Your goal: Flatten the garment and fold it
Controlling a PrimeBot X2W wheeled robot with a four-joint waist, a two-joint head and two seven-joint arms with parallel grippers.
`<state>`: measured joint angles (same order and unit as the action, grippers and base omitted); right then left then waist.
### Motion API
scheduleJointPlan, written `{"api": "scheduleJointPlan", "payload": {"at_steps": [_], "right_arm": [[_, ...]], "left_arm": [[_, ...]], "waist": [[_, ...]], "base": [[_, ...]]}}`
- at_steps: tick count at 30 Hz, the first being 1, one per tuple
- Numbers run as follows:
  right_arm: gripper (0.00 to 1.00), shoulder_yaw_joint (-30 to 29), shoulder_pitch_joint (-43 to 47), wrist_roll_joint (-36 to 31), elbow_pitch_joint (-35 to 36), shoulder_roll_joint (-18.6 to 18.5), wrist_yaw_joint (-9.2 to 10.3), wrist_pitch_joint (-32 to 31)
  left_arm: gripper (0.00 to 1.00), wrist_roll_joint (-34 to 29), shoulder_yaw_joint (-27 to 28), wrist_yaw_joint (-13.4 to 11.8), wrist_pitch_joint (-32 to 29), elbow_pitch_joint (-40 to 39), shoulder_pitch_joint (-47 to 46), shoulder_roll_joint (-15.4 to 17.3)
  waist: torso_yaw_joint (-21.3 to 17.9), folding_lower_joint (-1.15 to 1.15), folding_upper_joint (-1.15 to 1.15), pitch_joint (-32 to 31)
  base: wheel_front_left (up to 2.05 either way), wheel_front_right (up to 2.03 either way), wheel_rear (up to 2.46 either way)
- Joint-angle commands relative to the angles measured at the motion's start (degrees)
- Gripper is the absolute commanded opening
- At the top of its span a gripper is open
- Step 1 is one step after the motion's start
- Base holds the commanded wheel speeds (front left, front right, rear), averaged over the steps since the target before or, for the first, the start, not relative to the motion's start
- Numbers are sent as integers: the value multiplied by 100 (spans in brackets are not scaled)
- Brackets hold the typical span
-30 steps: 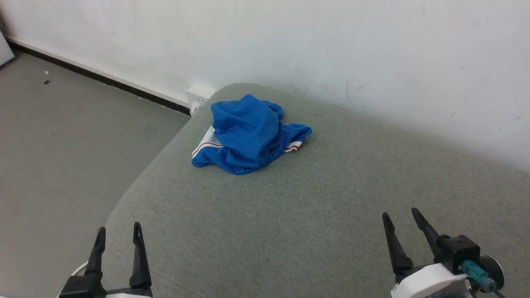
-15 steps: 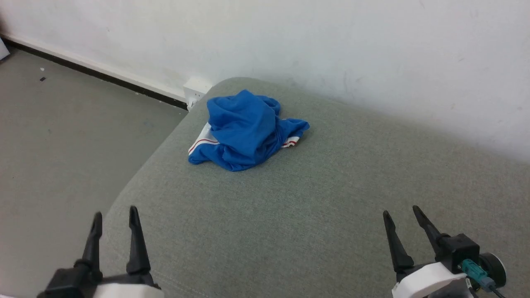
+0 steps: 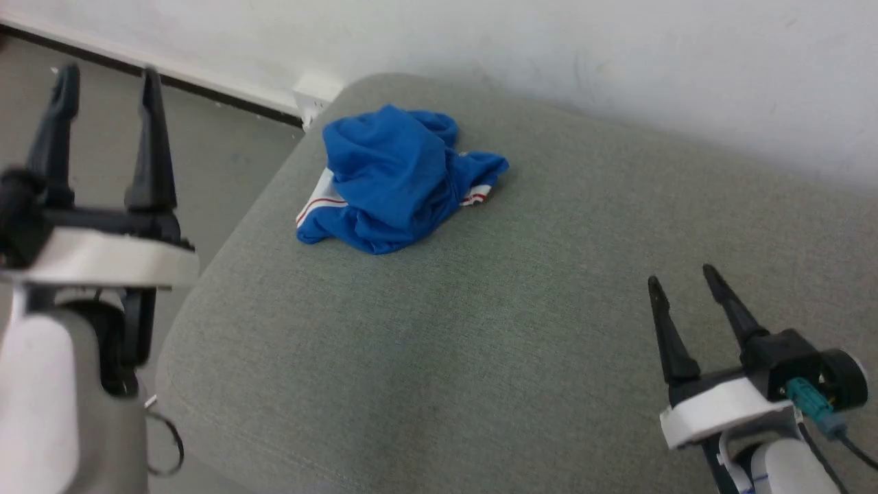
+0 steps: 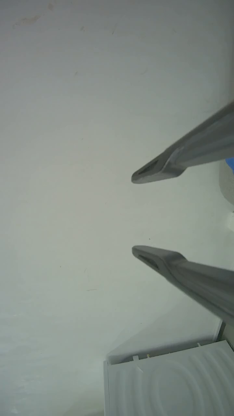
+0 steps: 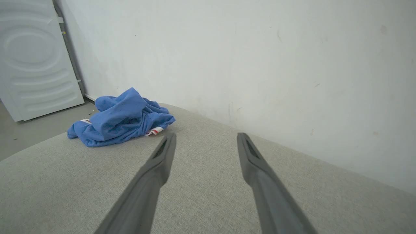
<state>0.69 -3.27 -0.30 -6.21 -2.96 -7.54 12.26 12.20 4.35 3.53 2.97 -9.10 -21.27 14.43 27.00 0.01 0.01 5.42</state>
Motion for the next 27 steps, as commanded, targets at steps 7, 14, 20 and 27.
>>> {"api": "scheduleJointPlan", "payload": {"at_steps": [7, 14, 20, 27], "right_arm": [[100, 73, -358, -364, 820, 8, 5, -370], [100, 175, -527, -630, 1523, 8, 5, -746], [100, 259, -598, -772, 2007, 8, 5, -924], [100, 396, -684, -897, 2390, 8, 5, -1104]], "left_arm": [[100, 389, -239, 291, -658, 1184, -1592, 561], [100, 854, -668, 388, -1169, 2566, -2736, 1243], [100, 1779, -1631, 393, -1549, 3203, -3252, 1814], [100, 3122, -2729, 394, -2467, 3610, -3464, 2230]], "waist": [[-462, -1, -1, 1045], [-919, -1, -1, 1728], [-1244, -1, -1, 2170], [-1525, -1, -1, 2616]], "base": [[0, 0, 0], [0, 0, 0], [0, 0, 0], [0, 0, 0]]}}
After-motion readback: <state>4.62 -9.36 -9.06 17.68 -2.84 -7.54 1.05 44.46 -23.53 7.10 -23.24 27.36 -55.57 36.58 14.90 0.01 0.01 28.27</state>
